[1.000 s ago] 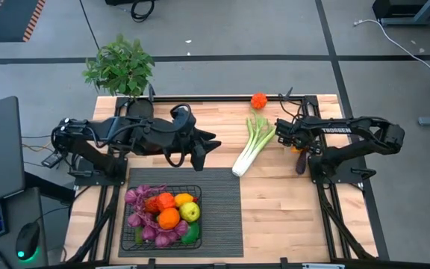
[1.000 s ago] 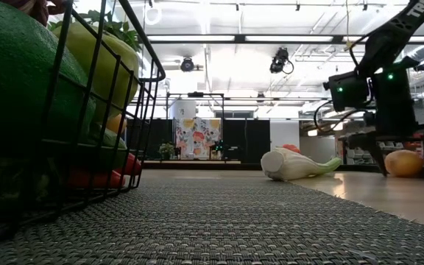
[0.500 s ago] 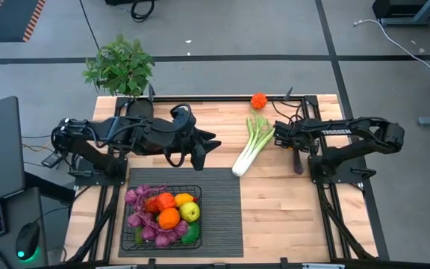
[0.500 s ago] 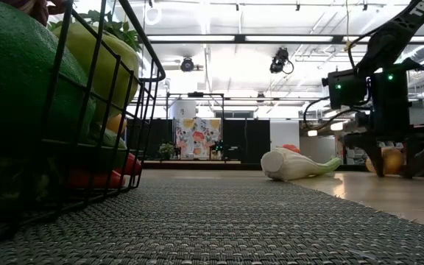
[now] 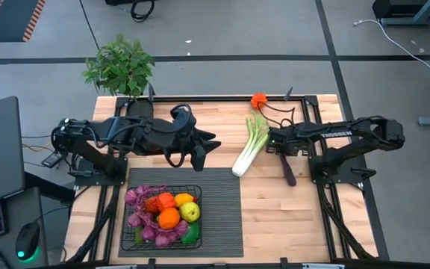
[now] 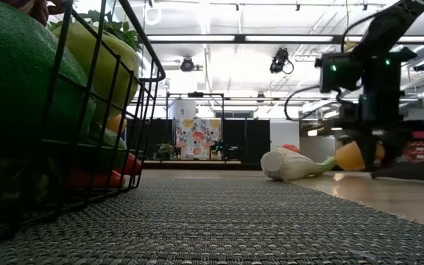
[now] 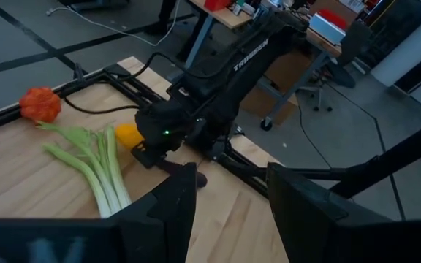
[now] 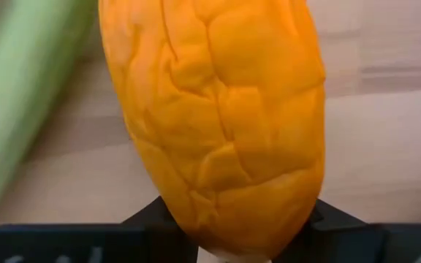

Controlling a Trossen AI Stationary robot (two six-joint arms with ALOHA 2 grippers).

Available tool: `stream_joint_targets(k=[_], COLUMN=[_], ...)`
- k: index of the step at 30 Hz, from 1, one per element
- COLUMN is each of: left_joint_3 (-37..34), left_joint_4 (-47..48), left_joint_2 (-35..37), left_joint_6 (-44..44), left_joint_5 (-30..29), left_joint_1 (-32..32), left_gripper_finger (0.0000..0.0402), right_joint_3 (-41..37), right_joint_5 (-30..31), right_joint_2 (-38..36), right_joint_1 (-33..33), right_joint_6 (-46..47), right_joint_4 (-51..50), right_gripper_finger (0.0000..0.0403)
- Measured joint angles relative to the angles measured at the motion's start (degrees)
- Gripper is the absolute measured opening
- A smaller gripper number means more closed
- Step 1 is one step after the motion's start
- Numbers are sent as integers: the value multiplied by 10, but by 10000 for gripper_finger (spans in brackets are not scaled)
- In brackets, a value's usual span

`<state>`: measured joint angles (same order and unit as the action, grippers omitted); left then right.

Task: Build produce basket
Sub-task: Put the yellow mango into the wire basket

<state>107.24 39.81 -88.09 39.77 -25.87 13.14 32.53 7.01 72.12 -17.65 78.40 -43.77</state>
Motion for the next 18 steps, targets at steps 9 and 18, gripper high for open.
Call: stream_joint_targets(k=[9, 18], left_joint_3=[0, 0], left_joint_4=[27, 31], left_joint_2=[0, 0], left_joint_6=[-7, -6], left_joint_5=[0, 0], left_joint_1=[6, 10], left_gripper_finger=[172, 172], right_joint_3=[109, 197], right_joint_5=[-5, 13], right_joint_2=[0, 0], right_joint_1=[95, 158], right_joint_6=[5, -2], right_joint_4=[1, -2], right_gripper_finger=[121, 120])
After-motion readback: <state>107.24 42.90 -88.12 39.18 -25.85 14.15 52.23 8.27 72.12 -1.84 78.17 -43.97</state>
